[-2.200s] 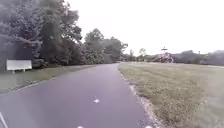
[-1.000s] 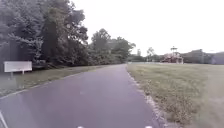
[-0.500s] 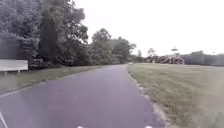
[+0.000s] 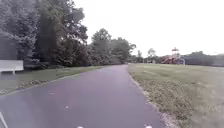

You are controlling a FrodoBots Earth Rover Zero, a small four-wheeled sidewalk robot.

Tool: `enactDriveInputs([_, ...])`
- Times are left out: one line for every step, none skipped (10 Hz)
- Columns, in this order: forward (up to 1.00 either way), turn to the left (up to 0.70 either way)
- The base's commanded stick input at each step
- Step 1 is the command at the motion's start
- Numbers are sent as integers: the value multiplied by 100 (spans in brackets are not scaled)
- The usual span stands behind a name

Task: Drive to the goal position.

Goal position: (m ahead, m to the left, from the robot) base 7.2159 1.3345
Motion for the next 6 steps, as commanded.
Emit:
enactDriveInputs([70, 1])
enactDriveInputs([70, 1])
enactDriveInputs([70, 1])
enactDriveInputs([70, 1])
enactDriveInputs([70, 1])
enactDriveInputs([70, 0])
